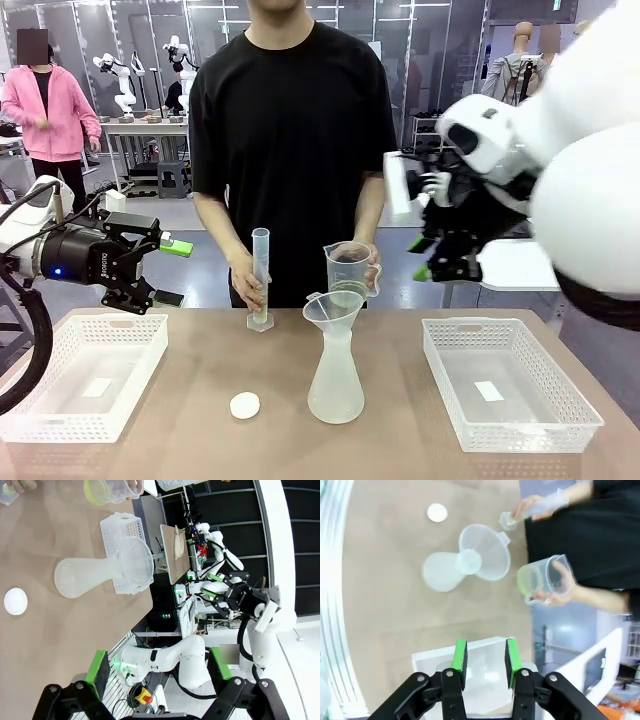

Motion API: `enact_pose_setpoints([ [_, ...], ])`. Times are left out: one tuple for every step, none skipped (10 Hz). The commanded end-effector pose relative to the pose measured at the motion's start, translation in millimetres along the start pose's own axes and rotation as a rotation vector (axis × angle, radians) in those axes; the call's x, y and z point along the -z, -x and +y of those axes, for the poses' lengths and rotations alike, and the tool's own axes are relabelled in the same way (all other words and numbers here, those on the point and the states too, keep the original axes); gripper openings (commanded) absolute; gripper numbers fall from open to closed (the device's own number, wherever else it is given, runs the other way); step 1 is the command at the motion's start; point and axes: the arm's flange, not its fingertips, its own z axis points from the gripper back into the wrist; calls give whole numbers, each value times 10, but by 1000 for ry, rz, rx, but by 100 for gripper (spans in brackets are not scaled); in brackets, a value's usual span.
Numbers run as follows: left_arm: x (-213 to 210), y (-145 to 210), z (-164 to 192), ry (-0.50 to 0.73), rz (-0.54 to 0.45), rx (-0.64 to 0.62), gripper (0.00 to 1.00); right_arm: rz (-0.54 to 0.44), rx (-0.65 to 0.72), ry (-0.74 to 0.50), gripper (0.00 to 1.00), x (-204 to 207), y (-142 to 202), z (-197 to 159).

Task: Prepare the solutions needed for the experiment.
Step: Once the solution is in the Big flask , pick up the Plastic Funnel and place it back into the right Organizing basket.

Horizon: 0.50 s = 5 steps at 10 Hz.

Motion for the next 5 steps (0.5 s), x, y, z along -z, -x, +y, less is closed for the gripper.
enact_pose_setpoints([
  [18,3,-25,27,-9,-4,100,-44,442,-11,41,-11,227,39],
  [18,3,-25,27,-9,-4,100,-77,645,-72,41,-10,380,53],
  [18,3,-25,27,-9,-4,100,-237,790,-110,41,10,559,64],
  [18,3,-25,27,-9,-4,100,-255,896,-147,41,60,686,103],
  [18,3,-25,27,-9,-4,100,-294,990,-196,41,114,764,141],
])
